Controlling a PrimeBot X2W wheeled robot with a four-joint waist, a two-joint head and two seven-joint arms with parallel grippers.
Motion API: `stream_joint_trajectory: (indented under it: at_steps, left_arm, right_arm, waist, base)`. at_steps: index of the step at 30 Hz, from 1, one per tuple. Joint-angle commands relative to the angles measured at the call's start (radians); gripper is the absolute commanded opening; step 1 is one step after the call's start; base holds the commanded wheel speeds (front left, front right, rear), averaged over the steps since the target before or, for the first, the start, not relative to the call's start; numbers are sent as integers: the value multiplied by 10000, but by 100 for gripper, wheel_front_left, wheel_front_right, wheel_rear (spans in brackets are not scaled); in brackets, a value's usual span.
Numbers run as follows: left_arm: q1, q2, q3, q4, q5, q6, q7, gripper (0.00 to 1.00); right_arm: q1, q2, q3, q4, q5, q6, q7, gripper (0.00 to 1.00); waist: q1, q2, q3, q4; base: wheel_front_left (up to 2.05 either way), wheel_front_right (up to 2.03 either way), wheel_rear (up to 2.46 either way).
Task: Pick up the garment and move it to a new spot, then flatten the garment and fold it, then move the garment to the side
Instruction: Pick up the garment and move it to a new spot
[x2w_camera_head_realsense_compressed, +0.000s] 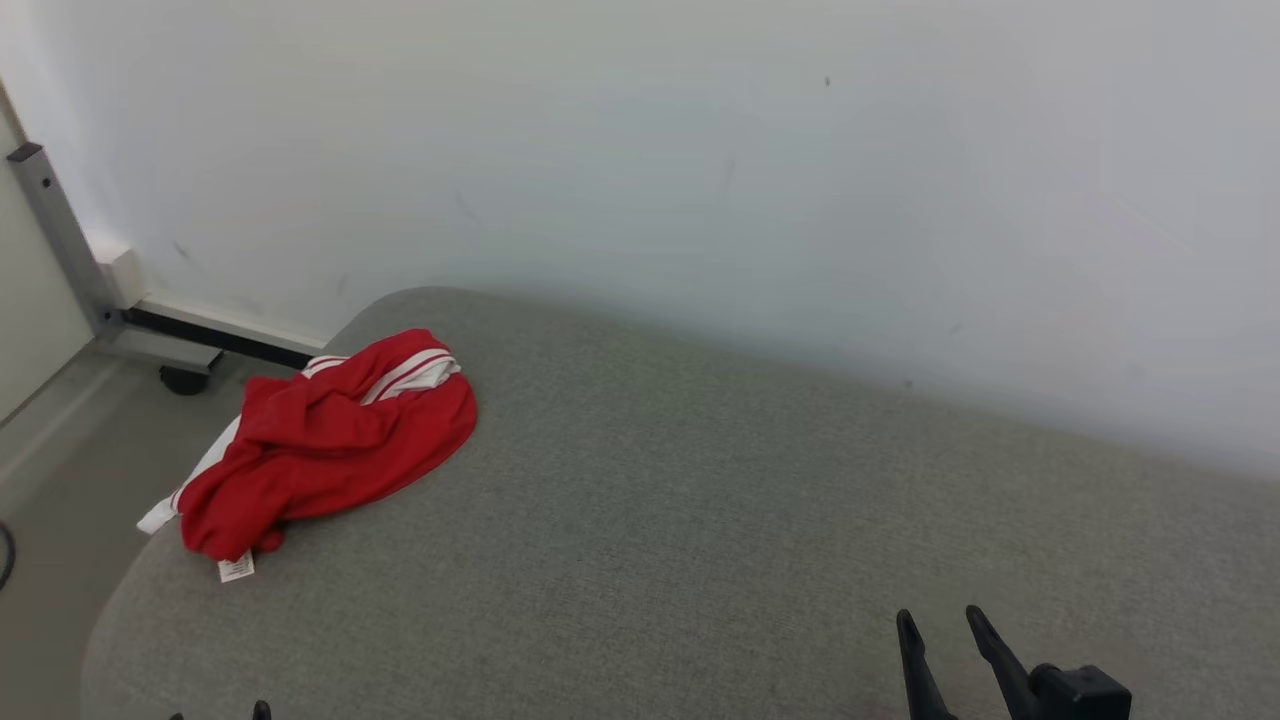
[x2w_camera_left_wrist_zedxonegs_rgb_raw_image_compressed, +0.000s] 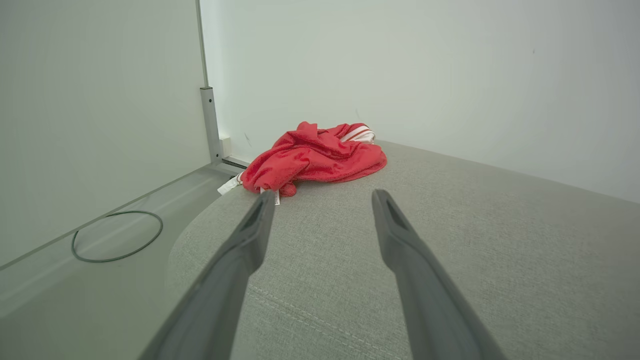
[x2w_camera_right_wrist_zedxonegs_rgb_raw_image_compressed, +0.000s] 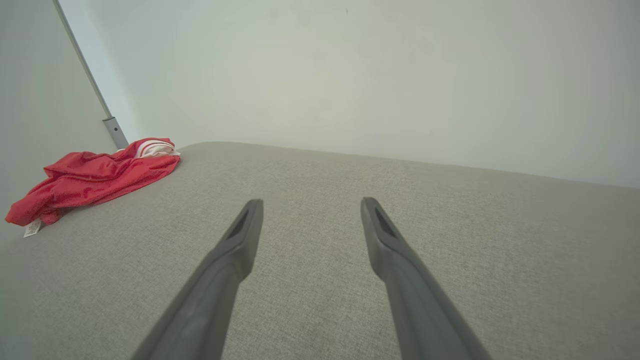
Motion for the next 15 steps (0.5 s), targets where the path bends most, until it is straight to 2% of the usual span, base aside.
stream_joint_trajectory:
  at_steps: [1, 15]
  left_arm:
    - [71, -46, 44, -101, -113, 92, -39, 100]
    - [391, -235, 204, -612, -59, 265, -39, 100]
  right_arm:
    - [-184, 9, 116, 57, 52, -24, -70, 100]
    - [-1003, 8, 824, 712, 60, -24, -251, 100]
  waist:
    - [0, -1, 269, 787]
    - [0, -1, 547, 1068]
  base:
    - [0, 0, 0]
    - [0, 0, 0]
